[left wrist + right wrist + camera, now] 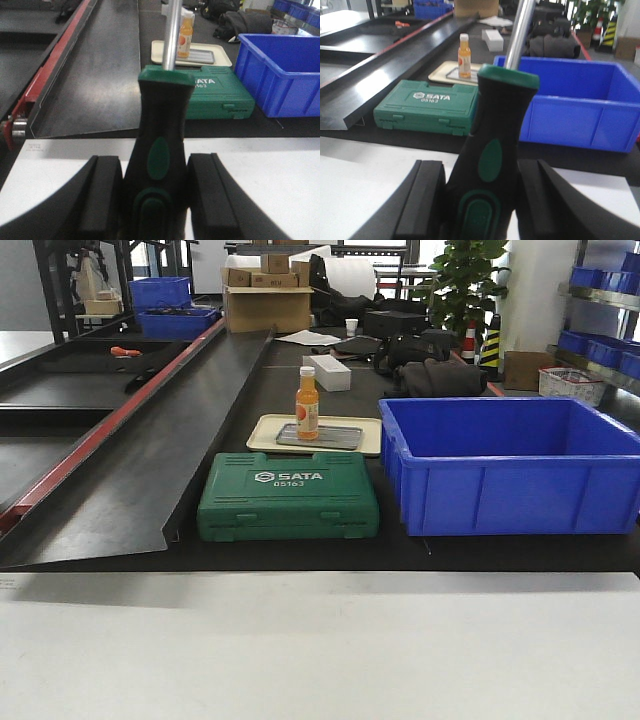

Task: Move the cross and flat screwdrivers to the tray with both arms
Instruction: 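Lift both held screwdrivers upright off the table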

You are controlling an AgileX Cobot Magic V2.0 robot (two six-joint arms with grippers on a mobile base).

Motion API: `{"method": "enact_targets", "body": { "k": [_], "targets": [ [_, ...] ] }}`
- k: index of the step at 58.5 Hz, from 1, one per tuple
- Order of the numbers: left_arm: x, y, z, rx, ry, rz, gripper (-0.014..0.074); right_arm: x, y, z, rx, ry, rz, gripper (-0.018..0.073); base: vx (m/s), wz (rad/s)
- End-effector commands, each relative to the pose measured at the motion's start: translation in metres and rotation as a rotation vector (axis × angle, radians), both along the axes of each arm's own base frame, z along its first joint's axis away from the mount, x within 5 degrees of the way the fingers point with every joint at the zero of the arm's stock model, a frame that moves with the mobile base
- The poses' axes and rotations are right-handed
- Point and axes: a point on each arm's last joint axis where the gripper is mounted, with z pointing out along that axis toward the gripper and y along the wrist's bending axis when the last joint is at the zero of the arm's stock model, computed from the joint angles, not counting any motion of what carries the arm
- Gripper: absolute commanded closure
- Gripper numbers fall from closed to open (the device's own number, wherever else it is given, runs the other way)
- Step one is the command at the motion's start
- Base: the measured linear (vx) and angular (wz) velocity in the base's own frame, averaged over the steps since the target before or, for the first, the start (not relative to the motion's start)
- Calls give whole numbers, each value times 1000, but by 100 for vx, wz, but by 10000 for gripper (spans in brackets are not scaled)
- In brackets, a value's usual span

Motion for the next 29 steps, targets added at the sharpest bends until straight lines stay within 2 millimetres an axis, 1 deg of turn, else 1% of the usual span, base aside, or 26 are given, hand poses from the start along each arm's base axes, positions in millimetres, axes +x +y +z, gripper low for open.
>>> {"method": "enact_targets", "body": {
  "k": [1, 5, 12, 19, 29],
  "targets": [
    [-10, 1, 20, 11, -158, -9, 599, -19, -2, 19, 8, -134, -5, 567, 0, 0],
    [-14, 2, 22, 18, -172, -11, 599, -31, -3, 20, 7, -155, -4, 567, 0, 0],
    [-17, 2, 26, 26, -215, -15, 599, -44, -4, 21, 12, -173, -2, 567, 0, 0],
    [-20, 2, 31, 13, -265, -18, 599, -50, -4, 19, 7, -161, 0, 567, 0, 0],
    [-24, 2, 34, 3, -300, -20, 599, -51, -4, 18, 6, -153, 1, 567, 0, 0]
  ]
}}
